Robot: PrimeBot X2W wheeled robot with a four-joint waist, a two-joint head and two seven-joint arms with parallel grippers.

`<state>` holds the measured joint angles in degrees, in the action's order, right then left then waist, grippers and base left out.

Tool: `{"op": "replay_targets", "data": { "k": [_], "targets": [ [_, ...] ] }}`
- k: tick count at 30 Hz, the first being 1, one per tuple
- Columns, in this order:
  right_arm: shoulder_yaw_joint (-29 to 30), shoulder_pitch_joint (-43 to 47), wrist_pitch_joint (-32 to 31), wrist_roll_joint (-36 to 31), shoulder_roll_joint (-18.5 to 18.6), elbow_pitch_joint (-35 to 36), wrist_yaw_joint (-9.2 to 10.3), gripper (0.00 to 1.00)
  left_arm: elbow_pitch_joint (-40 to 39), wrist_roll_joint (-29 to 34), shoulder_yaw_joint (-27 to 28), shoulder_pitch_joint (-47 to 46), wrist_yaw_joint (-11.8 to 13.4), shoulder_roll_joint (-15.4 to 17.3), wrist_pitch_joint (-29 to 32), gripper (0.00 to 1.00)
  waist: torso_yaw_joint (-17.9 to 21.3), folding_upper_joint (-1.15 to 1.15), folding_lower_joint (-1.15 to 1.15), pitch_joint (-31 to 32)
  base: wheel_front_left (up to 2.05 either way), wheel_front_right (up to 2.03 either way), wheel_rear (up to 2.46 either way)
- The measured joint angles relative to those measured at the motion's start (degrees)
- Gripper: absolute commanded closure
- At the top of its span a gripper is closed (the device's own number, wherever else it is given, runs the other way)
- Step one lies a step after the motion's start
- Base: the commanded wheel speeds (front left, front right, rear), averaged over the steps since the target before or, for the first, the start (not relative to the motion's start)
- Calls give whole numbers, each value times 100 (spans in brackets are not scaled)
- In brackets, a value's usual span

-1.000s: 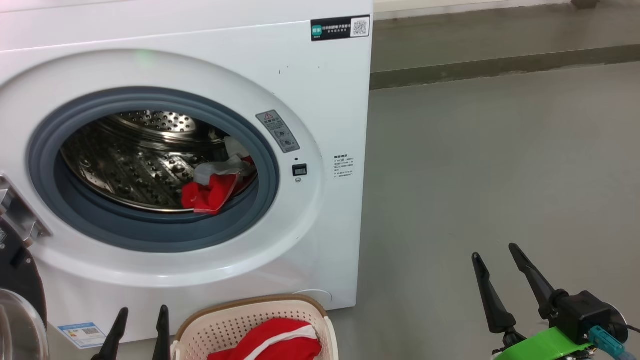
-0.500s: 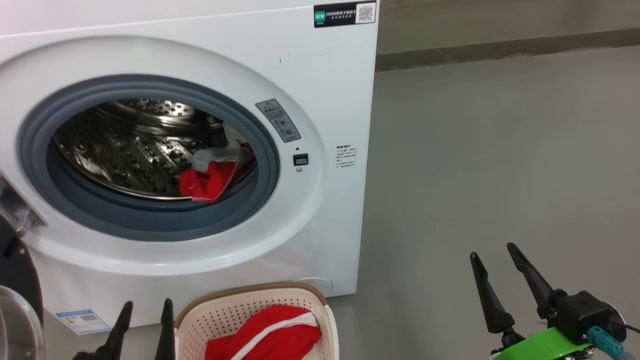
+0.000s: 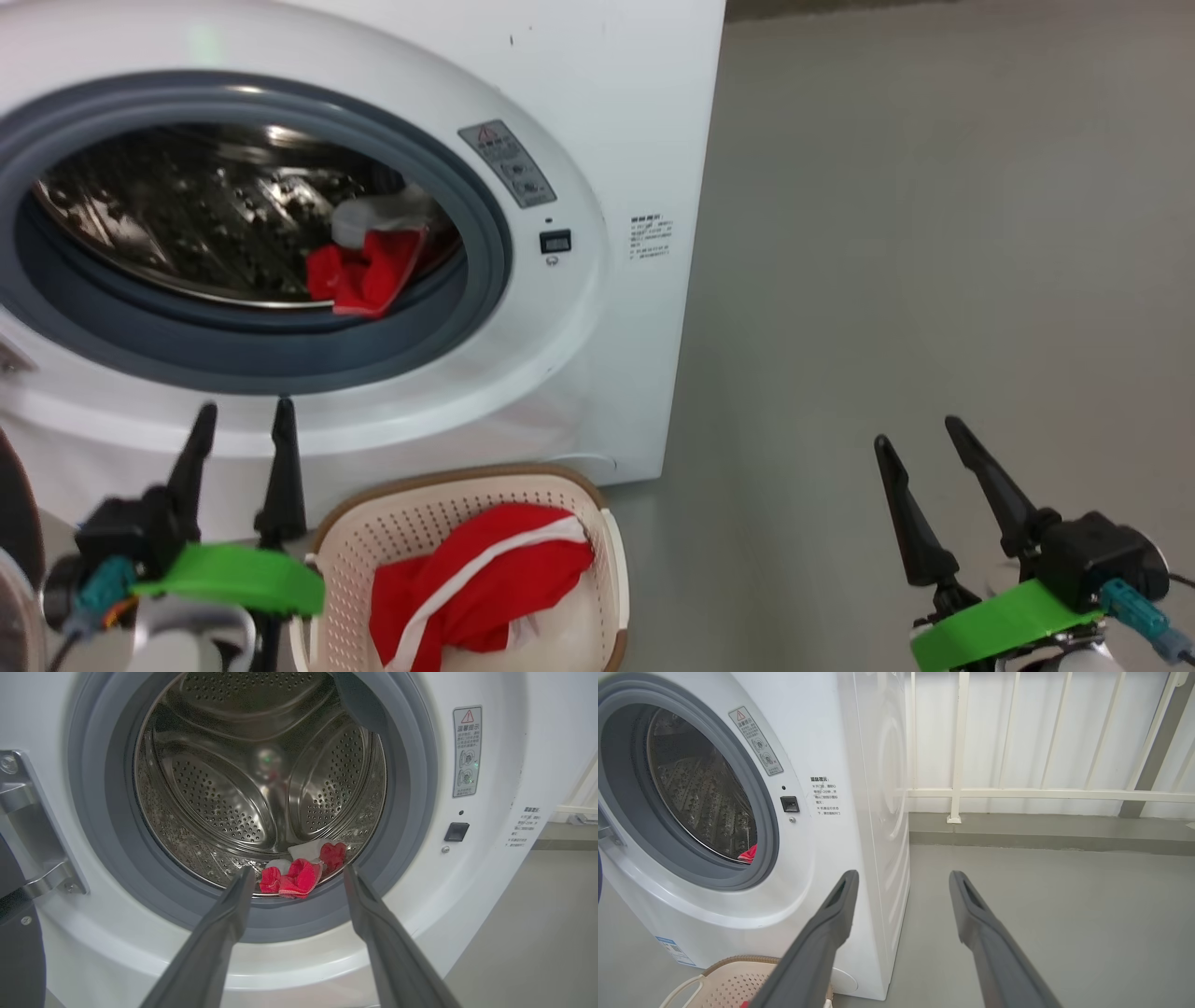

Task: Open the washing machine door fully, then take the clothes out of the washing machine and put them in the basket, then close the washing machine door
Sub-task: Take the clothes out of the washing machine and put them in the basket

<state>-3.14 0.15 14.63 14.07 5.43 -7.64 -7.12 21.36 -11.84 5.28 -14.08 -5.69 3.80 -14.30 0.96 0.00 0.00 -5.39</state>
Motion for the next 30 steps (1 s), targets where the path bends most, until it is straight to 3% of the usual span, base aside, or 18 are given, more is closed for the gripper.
{"op": "replay_targets", "data": {
  "k": [21,30],
  "targets": [
    [-210,-1138,1,-4,180,188,0,0,1484,-193,382,-3164,-84,272,-26,0,142,0,0,-1883,0,0,0],
    [-354,-1456,1,-5,205,155,0,0,2502,-223,421,-4407,-94,404,-43,0,290,0,0,-2641,0,0,0]
  ]
}}
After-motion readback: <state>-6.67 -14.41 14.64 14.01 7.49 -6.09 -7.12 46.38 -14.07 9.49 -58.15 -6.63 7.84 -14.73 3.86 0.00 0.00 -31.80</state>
